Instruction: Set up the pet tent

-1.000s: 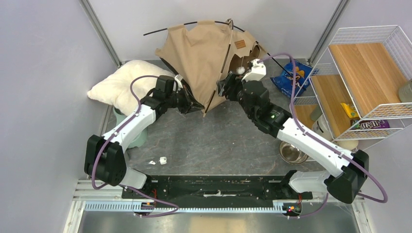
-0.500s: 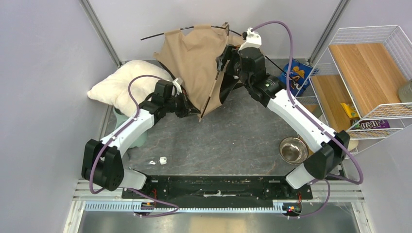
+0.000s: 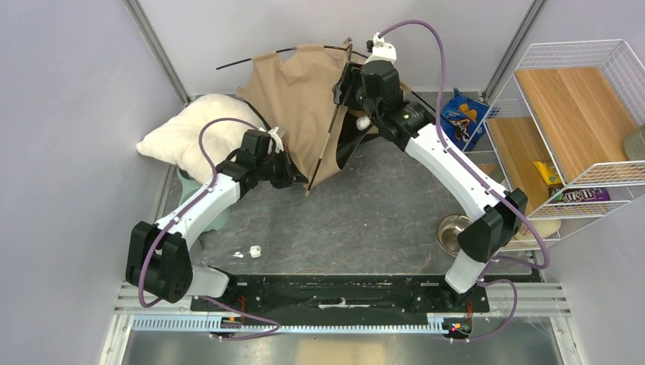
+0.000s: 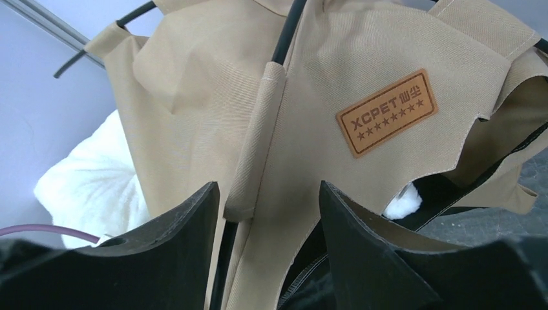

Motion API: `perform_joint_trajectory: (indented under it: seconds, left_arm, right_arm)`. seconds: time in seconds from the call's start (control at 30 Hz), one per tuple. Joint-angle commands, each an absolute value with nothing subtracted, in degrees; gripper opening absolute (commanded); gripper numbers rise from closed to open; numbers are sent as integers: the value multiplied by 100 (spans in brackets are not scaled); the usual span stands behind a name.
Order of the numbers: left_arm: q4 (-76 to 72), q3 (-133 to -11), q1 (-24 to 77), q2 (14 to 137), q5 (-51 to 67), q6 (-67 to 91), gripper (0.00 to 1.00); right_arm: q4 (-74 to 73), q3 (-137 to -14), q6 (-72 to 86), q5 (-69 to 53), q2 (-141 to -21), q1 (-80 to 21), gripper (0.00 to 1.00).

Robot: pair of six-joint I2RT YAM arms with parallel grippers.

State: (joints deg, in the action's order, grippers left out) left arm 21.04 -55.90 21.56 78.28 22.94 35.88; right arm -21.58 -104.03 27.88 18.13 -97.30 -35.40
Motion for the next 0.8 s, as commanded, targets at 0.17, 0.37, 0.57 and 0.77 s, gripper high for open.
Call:
perform_joint_trajectory:
  seconds: [0.17, 0.37, 0.57, 0.77]
  left_arm:
    - [2019, -5555, 2118, 7660, 2061, 3200, 2]
    - [2225, -5662, 2118, 7545, 1898, 3122, 12]
    - [2571, -5946, 2120, 7085, 1472, 2940, 38]
    - [3105, -6540, 2117, 6170, 823, 2091, 53]
  right_arm:
    - [-2722, -11546, 2576, 2107, -10377, -3524, 57]
    - [-2719, -11570, 2499, 2101, -10377, -3524, 11]
    - [-2360, -11301, 2245, 1740, -10048, -3542, 0]
    - [-1970, -11055, 2072, 1183, -9685, -3598, 0]
